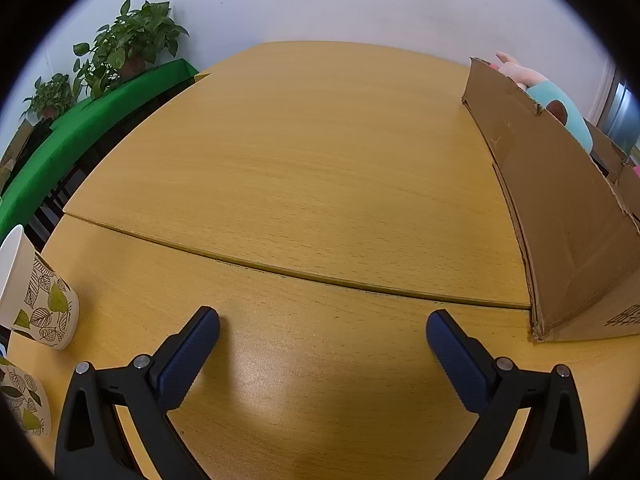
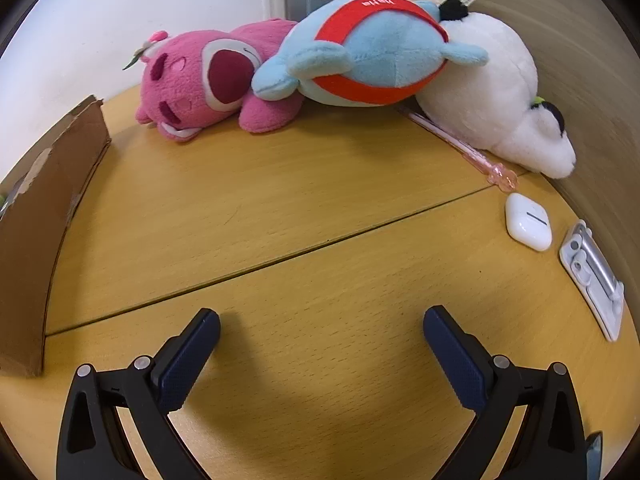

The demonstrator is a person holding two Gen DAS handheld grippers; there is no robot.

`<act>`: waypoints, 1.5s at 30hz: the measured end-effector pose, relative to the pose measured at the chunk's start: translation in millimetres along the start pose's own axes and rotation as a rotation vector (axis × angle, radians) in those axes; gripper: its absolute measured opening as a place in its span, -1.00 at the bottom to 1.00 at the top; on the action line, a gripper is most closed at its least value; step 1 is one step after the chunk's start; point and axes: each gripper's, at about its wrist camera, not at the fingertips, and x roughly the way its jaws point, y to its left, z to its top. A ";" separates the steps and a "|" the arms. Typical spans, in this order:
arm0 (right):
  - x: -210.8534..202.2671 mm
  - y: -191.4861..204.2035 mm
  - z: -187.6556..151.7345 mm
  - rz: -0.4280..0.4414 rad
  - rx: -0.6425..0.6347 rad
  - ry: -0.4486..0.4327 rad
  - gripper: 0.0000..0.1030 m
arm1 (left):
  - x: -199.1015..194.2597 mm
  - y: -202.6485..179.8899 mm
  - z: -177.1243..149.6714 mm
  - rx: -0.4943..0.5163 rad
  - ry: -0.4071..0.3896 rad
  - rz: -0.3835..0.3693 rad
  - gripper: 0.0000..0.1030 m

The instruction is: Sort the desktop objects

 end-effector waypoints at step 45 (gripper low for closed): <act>4.1 0.8 3.3 0.011 -0.019 0.005 1.00 | 0.7 1.3 0.6 0.000 0.002 -0.003 1.00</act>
